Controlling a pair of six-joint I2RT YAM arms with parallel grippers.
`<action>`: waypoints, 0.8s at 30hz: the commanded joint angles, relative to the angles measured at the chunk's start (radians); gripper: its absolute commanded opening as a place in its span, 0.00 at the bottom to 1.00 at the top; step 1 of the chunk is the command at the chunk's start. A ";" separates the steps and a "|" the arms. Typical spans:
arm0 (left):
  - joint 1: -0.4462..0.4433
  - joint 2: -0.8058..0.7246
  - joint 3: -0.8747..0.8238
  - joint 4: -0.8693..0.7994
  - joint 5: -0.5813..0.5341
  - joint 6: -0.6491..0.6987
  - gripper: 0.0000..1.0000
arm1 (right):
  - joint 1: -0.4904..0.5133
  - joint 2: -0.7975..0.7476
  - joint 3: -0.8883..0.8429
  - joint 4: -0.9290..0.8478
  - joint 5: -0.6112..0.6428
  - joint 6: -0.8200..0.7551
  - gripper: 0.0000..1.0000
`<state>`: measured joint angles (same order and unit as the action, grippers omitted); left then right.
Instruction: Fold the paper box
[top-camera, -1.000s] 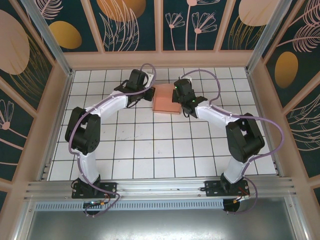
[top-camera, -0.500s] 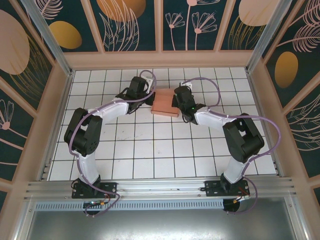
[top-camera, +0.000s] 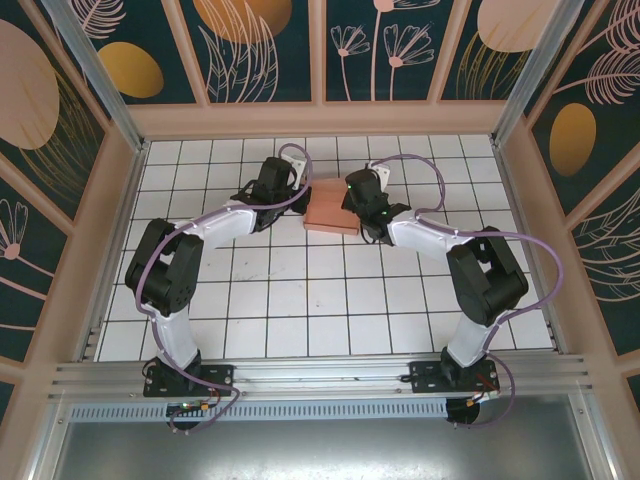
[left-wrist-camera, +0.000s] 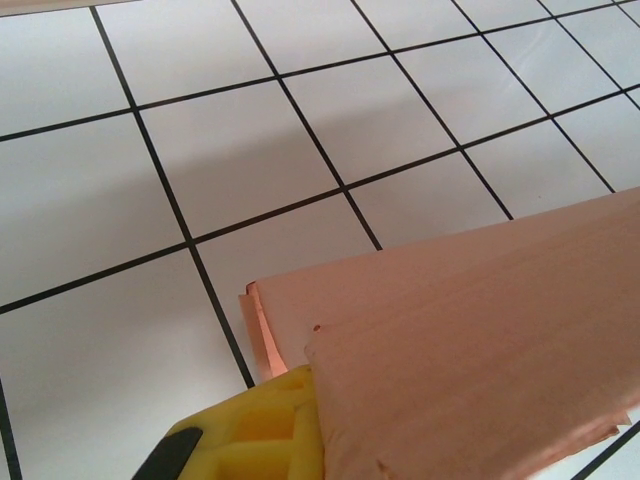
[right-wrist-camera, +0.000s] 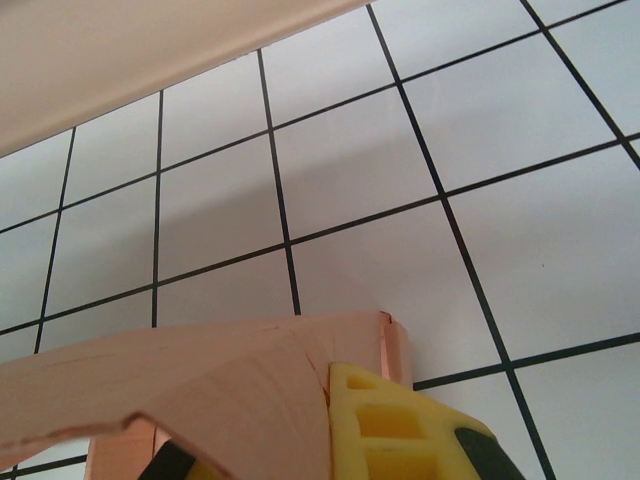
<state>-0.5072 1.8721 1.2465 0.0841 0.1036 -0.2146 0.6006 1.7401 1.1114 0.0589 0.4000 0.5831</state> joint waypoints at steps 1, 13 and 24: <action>-0.001 -0.050 -0.005 0.085 0.027 -0.023 0.00 | -0.003 0.003 -0.010 -0.036 0.042 0.077 0.00; -0.004 -0.073 -0.133 0.232 0.035 -0.046 0.00 | 0.039 -0.071 -0.195 0.134 0.077 0.054 0.00; -0.009 -0.116 -0.249 0.307 0.022 -0.056 0.00 | 0.095 -0.096 -0.272 0.162 0.141 0.086 0.00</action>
<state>-0.5179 1.7992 1.0168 0.3244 0.1184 -0.2417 0.6895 1.6512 0.8719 0.2630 0.4728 0.6178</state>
